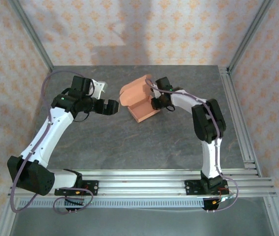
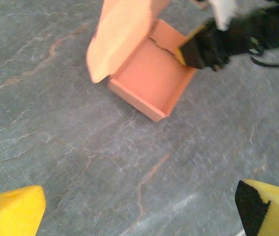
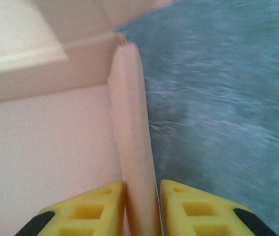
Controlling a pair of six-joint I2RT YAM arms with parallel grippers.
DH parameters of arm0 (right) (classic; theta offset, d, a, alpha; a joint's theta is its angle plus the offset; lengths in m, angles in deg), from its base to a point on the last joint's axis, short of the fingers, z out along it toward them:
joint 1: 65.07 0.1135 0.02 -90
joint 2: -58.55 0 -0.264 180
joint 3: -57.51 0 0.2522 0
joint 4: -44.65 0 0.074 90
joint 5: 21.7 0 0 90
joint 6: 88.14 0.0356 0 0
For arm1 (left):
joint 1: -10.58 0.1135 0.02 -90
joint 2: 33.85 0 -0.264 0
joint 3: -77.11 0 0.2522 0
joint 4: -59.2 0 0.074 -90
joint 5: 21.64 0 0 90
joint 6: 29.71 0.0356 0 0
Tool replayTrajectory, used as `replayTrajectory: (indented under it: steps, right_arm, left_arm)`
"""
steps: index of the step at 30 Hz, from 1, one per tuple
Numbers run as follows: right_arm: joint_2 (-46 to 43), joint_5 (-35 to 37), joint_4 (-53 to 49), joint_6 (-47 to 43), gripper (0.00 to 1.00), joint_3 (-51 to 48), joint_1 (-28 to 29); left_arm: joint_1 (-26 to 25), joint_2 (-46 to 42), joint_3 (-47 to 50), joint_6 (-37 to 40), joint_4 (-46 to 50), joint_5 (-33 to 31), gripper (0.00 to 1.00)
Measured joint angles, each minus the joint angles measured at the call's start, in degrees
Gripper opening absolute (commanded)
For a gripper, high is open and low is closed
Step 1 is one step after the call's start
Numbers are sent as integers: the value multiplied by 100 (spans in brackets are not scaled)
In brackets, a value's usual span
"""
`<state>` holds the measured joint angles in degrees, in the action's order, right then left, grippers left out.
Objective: Fold the paper box
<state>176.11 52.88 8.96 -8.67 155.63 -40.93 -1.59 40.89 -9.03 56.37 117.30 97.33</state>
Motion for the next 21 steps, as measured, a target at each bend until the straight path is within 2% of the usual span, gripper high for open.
replayTrajectory:
  steps: [7,12,15,19,21]
  right_arm:
    - [-892,1351,892,739,19,-1115,214]
    - [-994,1735,1180,1156,20,-1547,332]
    - [-997,1738,1209,1285,26,-1744,330]
    - [-1047,1600,1185,1368,41,-1838,323]
    - [-1106,1432,1132,1447,45,-1812,295]
  left_arm:
    - [-518,146,680,-1178,-918,-748,100]
    - [-702,361,1016,-1882,-1552,-1001,100]
    - [-695,535,1088,-2124,-1727,-1235,100]
    - [-695,903,896,-2216,-1851,-1447,100]
    - [-684,1132,732,-2223,-1939,-1453,100]
